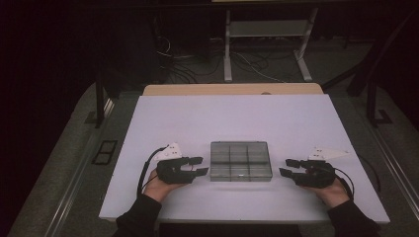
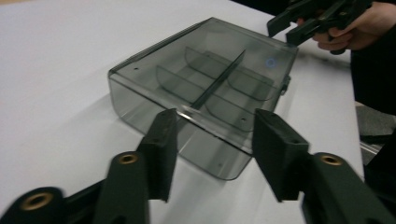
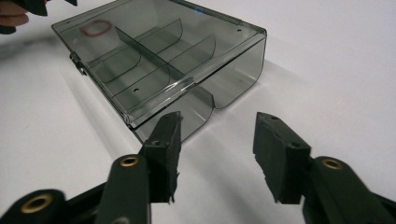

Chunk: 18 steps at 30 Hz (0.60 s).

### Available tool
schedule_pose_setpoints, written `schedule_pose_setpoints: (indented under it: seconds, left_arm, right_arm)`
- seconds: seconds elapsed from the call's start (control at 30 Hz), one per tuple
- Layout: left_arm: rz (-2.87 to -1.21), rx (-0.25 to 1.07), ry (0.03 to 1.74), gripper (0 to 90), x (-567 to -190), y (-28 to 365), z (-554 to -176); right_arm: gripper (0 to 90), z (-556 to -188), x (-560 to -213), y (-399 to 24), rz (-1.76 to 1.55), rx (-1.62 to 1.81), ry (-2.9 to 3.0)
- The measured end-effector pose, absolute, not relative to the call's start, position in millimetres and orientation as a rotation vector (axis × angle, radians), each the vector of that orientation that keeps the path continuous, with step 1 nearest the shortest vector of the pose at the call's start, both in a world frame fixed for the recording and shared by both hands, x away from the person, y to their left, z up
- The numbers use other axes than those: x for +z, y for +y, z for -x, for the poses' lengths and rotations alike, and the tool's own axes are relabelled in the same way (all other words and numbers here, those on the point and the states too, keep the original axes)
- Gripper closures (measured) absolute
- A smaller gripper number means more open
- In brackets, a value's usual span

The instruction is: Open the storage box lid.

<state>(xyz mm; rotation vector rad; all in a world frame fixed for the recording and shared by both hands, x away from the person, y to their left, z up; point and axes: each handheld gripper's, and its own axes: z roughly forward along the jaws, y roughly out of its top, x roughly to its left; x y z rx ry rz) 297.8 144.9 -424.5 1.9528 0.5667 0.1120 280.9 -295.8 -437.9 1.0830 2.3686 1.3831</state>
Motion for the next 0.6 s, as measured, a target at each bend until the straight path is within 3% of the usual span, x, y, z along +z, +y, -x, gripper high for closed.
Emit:
schedule_pose_setpoints:
  seconds: [0.17,0.4,0.6]
  left_arm:
    - [-1.982,0.097,0.556,69.1,-425.7,145.7,-293.7]
    - [-2.0,0.036,0.561,87.3,-429.2,146.0,-294.8]
    - [-2.021,0.015,0.559,89.3,-431.5,144.1,-294.4]
  right_arm:
    - [60.7,-281.2,-437.6,-296.1,-1.071,1.382,2.376]
    - [79.2,-280.5,-436.9,-294.8,-1.06,1.384,2.413]
    - [87.4,-280.8,-437.5,-293.3,-1.021,1.399,2.461]
